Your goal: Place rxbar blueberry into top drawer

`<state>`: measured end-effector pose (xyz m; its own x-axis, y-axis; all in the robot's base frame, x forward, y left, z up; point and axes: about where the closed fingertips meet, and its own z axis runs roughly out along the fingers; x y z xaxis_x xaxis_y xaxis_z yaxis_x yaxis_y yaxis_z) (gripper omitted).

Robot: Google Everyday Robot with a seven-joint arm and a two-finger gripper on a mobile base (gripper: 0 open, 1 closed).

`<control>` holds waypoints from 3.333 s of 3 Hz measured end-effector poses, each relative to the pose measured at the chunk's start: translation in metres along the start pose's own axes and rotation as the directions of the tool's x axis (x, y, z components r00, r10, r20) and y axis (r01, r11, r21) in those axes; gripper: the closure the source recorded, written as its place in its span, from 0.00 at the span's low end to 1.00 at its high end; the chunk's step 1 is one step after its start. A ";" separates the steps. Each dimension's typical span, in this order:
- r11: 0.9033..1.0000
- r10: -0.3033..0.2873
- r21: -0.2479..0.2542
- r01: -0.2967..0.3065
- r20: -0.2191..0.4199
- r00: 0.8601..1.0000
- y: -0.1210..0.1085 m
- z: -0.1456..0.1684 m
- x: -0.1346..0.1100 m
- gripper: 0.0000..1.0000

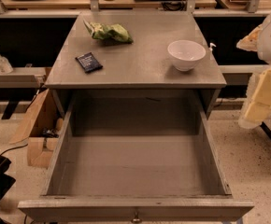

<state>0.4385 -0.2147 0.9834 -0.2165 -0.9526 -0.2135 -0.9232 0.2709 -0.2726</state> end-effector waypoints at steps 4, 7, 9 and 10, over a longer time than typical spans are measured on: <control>0.963 0.142 0.147 -0.227 0.441 0.886 -0.109 0.043 -0.107 0.00; 0.912 0.237 0.114 -0.393 0.635 0.735 -0.161 0.037 -0.189 0.00; 0.919 0.309 0.045 -0.392 0.537 0.785 -0.194 0.146 -0.266 0.00; 0.906 0.372 0.009 -0.423 0.461 0.806 -0.201 0.189 -0.299 0.00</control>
Offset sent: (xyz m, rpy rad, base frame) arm 0.0882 0.0403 0.0023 0.2600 -0.2757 -0.0688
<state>0.7485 0.0417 0.9243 -0.3710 -0.6032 -0.7060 -0.7421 0.6496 -0.1651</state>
